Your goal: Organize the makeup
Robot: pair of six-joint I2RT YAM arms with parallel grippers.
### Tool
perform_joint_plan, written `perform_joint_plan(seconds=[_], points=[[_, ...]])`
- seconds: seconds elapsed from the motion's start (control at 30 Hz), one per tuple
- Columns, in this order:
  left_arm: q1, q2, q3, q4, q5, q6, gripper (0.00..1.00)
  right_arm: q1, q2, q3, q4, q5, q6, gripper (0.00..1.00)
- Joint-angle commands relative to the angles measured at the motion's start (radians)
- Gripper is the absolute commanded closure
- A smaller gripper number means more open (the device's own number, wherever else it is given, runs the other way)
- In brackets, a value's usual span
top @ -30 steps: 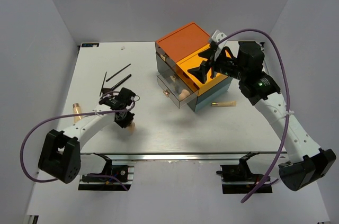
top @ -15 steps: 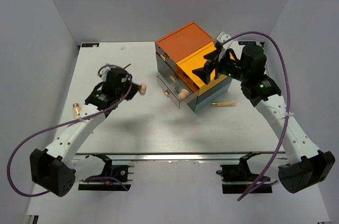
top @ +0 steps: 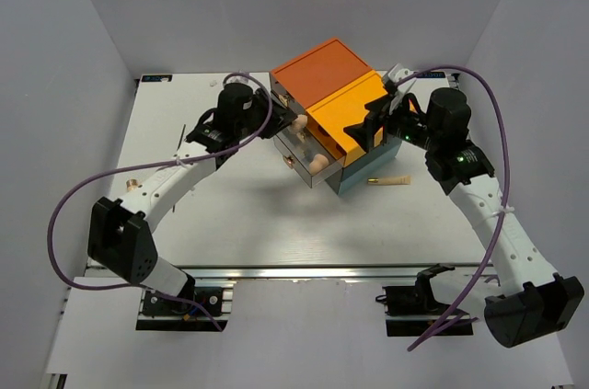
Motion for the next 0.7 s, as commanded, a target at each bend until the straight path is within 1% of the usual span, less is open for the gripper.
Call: perform_joint_plan(seconds=[0.0,0.03,0.13,0.17,0.27,0.3,0.33,0.37,0.4,0.43,0.47,0.5,0.53,0.57,0.6,0.63,0.67], points=[[-0.018,-0.003,0.063,0.019,0.071,0.042,0.54,-0.010,-0.023,-0.019,0.035,-0.004,-0.011,0.15],[-0.021,0.001,0.063,0.020,0.077,0.045,0.39,-0.010,-0.023,-0.025,0.036,-0.003,-0.014,0.14],[-0.024,-0.003,0.062,0.019,0.083,0.056,0.28,-0.013,-0.023,-0.031,0.039,-0.006,-0.014,0.14],[-0.024,-0.008,0.062,0.014,0.080,0.059,0.22,-0.013,-0.023,-0.033,0.039,-0.009,-0.014,0.14],[-0.024,-0.023,0.063,0.005,0.076,0.068,0.23,-0.015,-0.020,-0.034,0.044,-0.018,-0.023,0.14],[-0.024,-0.031,0.063,0.012,0.068,0.072,0.24,-0.013,-0.017,-0.034,0.042,-0.048,-0.033,0.14],[-0.024,-0.041,0.065,0.017,0.067,0.079,0.26,-0.013,-0.015,-0.031,0.015,-0.085,-0.059,0.15],[-0.024,-0.052,0.069,0.022,0.056,0.084,0.40,-0.013,-0.012,-0.018,-0.017,-0.149,-0.107,0.15],[-0.024,-0.083,0.074,0.040,0.027,0.094,0.55,-0.015,-0.007,-0.013,-0.059,-0.288,-0.235,0.20],[-0.023,-0.101,0.077,0.046,0.007,0.101,0.70,-0.013,-0.007,-0.013,-0.100,-0.352,-0.286,0.24],[-0.024,-0.116,0.079,0.048,-0.013,0.107,0.82,-0.006,-0.003,-0.017,-0.105,-0.402,-0.314,0.30],[-0.023,-0.150,0.080,0.048,-0.033,0.111,0.94,0.005,0.006,-0.013,-0.116,-0.456,-0.363,0.50],[-0.021,-0.164,0.079,0.051,-0.057,0.116,0.97,0.026,0.017,-0.002,-0.132,-0.449,-0.383,0.60],[-0.018,-0.179,0.077,0.060,-0.062,0.122,0.98,0.081,0.049,0.016,-0.180,-0.432,-0.406,0.71],[-0.011,-0.208,0.062,0.066,-0.065,0.125,0.98,0.108,0.069,0.062,-0.210,-0.408,-0.459,0.89],[-0.009,-0.227,0.053,0.068,-0.068,0.128,0.98,0.170,0.088,0.085,-0.235,-0.386,-0.475,0.94],[-0.005,-0.244,0.039,0.062,-0.093,0.130,0.98,0.207,0.117,0.105,-0.272,-0.357,-0.486,0.97]])
